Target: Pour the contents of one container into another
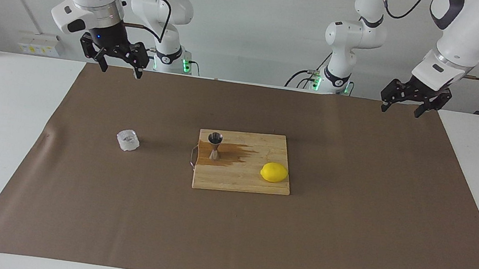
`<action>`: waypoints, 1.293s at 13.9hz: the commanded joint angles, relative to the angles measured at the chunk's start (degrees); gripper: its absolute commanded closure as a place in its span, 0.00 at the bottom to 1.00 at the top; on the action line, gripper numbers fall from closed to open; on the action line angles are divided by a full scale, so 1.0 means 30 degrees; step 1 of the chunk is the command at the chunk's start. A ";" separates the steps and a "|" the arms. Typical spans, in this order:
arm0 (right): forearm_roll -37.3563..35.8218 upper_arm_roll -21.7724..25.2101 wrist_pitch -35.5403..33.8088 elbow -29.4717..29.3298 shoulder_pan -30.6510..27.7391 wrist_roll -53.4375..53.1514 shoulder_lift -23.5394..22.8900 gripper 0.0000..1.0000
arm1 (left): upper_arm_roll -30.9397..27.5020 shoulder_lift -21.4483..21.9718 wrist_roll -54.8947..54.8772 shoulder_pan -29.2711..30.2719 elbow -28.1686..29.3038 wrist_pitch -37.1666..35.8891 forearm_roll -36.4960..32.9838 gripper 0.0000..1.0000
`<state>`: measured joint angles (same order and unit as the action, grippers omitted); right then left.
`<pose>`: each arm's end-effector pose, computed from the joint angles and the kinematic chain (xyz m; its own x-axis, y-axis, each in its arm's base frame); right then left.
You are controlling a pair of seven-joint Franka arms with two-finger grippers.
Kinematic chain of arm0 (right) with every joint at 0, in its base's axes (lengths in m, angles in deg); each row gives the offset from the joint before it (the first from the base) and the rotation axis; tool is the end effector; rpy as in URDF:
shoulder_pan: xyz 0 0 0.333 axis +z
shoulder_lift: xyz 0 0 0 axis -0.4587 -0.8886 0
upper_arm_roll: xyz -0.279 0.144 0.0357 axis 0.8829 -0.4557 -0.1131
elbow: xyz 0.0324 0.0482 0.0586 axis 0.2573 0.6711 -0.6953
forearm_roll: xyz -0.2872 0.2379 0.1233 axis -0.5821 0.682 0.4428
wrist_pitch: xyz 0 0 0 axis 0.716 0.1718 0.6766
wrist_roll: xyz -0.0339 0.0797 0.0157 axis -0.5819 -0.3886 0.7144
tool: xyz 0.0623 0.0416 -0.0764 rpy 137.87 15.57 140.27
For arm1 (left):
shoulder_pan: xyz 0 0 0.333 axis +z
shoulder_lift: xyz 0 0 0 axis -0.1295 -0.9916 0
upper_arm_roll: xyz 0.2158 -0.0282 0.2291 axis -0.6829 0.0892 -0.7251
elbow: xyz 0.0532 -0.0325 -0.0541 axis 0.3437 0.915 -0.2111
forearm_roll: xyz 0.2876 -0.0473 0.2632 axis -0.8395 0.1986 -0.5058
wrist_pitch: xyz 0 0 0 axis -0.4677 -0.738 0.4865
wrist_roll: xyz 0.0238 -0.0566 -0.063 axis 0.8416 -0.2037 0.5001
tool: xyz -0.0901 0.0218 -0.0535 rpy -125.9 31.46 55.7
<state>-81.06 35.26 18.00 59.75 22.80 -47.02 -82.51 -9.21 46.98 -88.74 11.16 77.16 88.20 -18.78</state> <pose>0.5387 0.0427 0.6369 0.9950 -0.0896 -0.0433 -0.0885 -0.9957 0.0262 0.5286 -0.0507 0.6217 0.9924 -0.1141 -0.0470 -0.1135 -0.9934 0.0164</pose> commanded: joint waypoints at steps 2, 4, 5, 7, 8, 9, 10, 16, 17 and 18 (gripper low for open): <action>-0.0253 -0.0172 0.0334 0.0452 -0.0171 -0.0342 0.0401 0.00 | 0.0049 0.0224 0.0130 0.0138 0.0026 -0.0301 0.0126 0.00; -0.0488 -0.0172 0.0626 0.0336 -0.0200 -0.0372 0.0284 0.00 | 0.0049 0.0224 0.0130 0.0138 0.0026 -0.0301 0.0126 0.00; -0.0867 -0.0201 0.0482 0.0306 -0.0230 -0.0401 0.0254 0.00 | 0.0049 0.0224 0.0130 0.0138 0.0026 -0.0301 0.0126 0.00; -0.0928 -0.0201 0.0801 0.0277 -0.0172 -0.0430 0.0254 0.00 | 0.0049 0.0224 0.0130 0.0138 0.0026 -0.0330 0.0126 0.00; -0.0929 -0.0230 0.1180 0.0276 -0.0200 -0.0285 0.0196 0.00 | 0.0049 0.0224 0.0130 0.0138 0.0026 -0.0301 0.0126 0.00; -0.0929 -0.0230 0.1561 0.0363 -0.0172 -0.0197 0.0224 0.00 | 0.0049 0.0224 0.0130 0.0138 0.0026 -0.0301 0.0126 0.00; -0.0929 -0.0230 0.1536 0.0364 -0.0171 -0.0196 0.0225 0.00 | 0.0049 0.0224 0.0130 0.0138 0.0026 -0.0330 0.0126 0.00; -0.0841 -0.0260 0.1594 0.0218 -0.0201 0.0009 0.0166 0.00 | 0.0049 0.0224 0.0130 0.0138 0.0026 -0.0301 0.0126 0.00; -0.0725 -0.0289 0.1594 0.0218 -0.0201 -0.0020 0.0166 0.00 | 0.0049 0.0224 0.0130 0.0138 0.0026 -0.0330 0.0126 0.00; -0.0695 -0.0260 0.1623 0.0160 -0.0201 0.0009 0.0137 0.00 | 0.0049 0.0224 0.0130 0.0138 0.0026 -0.0301 0.0126 0.00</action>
<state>-82.86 35.08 21.86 59.78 22.82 -47.05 -82.45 -9.21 46.98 -88.74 11.16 77.16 88.19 -18.78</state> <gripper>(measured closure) 0.000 0.000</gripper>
